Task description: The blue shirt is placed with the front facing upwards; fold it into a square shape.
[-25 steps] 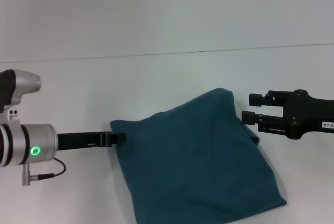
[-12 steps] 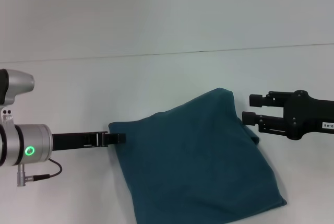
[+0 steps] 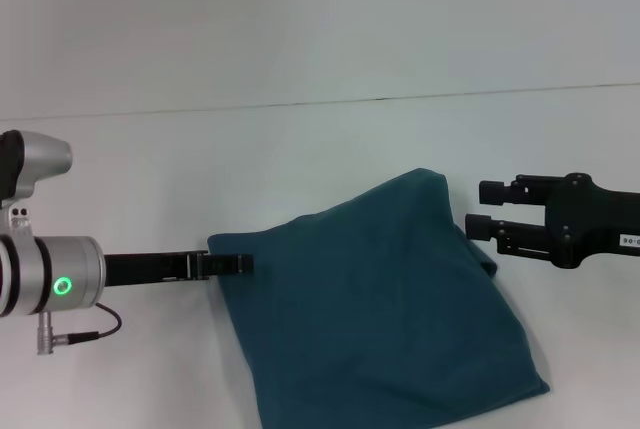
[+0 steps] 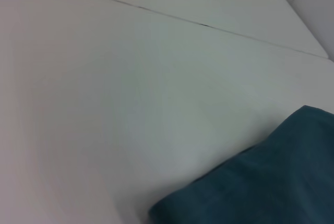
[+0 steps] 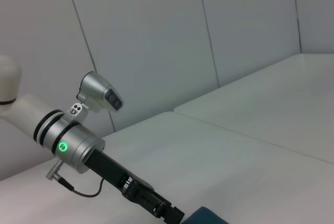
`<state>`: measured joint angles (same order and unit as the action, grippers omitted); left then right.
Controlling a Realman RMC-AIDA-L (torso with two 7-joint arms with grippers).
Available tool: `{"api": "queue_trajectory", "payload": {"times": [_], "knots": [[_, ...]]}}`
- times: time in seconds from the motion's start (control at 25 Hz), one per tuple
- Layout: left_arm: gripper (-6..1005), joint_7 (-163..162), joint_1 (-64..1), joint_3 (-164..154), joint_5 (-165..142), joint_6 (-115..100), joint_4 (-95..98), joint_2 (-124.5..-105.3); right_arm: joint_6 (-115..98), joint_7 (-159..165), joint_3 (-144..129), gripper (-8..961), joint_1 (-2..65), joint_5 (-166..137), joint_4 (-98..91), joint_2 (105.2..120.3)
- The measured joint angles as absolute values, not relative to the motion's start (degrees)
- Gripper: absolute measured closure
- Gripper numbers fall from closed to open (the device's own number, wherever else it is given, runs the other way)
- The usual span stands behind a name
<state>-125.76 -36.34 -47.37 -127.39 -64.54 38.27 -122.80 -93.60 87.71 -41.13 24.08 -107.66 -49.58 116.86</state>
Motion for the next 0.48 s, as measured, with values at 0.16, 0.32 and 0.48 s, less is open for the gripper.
{"api": "queue_trajectory", "payload": {"times": [0.16,0.32,0.48], "knots": [[326,-125.8,-36.4,-47.5,-127.7,-64.5,38.3,-122.94,-93.9,87.7,-41.1,353,24.0,-107.7,-49.5,116.74],[205,-126.0,-36.5,-48.4,-127.8,-64.9,38.2,-123.04,-94.0,87.7,-41.1,353,23.9,-107.7,-49.6,116.72],[208,-126.6,-36.9,-50.3,-127.8,-64.8,38.2,-123.19,-94.0,87.7,-41.1,351,23.8,-107.7,-49.6,116.71]]}}
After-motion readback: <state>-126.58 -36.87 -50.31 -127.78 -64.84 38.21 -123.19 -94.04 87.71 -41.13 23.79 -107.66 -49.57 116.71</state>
